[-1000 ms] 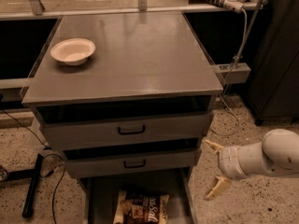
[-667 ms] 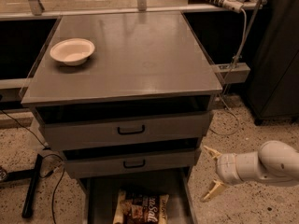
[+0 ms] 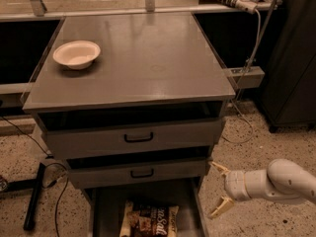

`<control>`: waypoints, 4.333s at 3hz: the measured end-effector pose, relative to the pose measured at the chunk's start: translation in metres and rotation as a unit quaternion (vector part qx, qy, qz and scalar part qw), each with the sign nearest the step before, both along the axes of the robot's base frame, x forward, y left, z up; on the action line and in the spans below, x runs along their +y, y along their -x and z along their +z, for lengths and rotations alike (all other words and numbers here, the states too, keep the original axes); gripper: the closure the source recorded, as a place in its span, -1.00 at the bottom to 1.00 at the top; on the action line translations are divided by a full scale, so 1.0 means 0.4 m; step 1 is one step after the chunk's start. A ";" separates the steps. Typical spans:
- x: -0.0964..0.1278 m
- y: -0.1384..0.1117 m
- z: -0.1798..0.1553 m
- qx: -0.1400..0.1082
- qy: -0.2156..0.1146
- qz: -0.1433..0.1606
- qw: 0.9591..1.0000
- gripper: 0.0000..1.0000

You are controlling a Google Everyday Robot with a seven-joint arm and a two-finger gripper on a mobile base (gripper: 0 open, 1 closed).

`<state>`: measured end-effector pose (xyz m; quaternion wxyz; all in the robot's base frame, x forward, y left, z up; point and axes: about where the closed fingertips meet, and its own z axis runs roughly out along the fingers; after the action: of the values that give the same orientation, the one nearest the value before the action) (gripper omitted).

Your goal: Pick brown chip bag from bottom drawer and place on counter

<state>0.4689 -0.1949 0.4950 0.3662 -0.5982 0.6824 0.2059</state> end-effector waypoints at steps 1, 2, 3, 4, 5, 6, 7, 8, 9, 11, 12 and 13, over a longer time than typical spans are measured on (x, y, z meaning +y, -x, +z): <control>0.031 0.012 -0.030 0.007 0.005 0.011 1.000 -1.00; 0.112 0.046 -0.148 0.045 0.010 0.013 0.999 -1.00; 0.191 0.070 -0.265 0.076 0.027 0.003 0.997 -1.00; 0.256 0.091 -0.359 0.084 0.026 -0.003 0.996 -1.00; 0.312 0.095 -0.441 0.076 0.002 -0.008 0.997 -1.00; 0.362 0.102 -0.524 0.078 -0.021 -0.011 0.997 -1.00; 0.362 0.102 -0.524 0.078 -0.021 -0.011 0.997 -1.00; 0.373 0.097 -0.552 0.064 -0.004 -0.013 0.998 -1.00; 0.388 0.067 -0.607 0.030 0.008 -0.028 0.999 -1.00; 0.418 0.006 -0.752 0.006 0.017 -0.046 0.999 -1.00; 0.440 -0.010 -0.813 0.007 0.019 -0.026 0.999 -1.00; 0.454 -0.023 -0.870 0.017 0.023 -0.009 1.000 -1.00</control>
Offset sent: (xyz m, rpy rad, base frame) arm -0.0315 0.0851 -0.1261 -0.0473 0.1823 -0.0031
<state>0.4779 -0.0132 0.1470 0.3422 -0.5965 0.6988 0.1969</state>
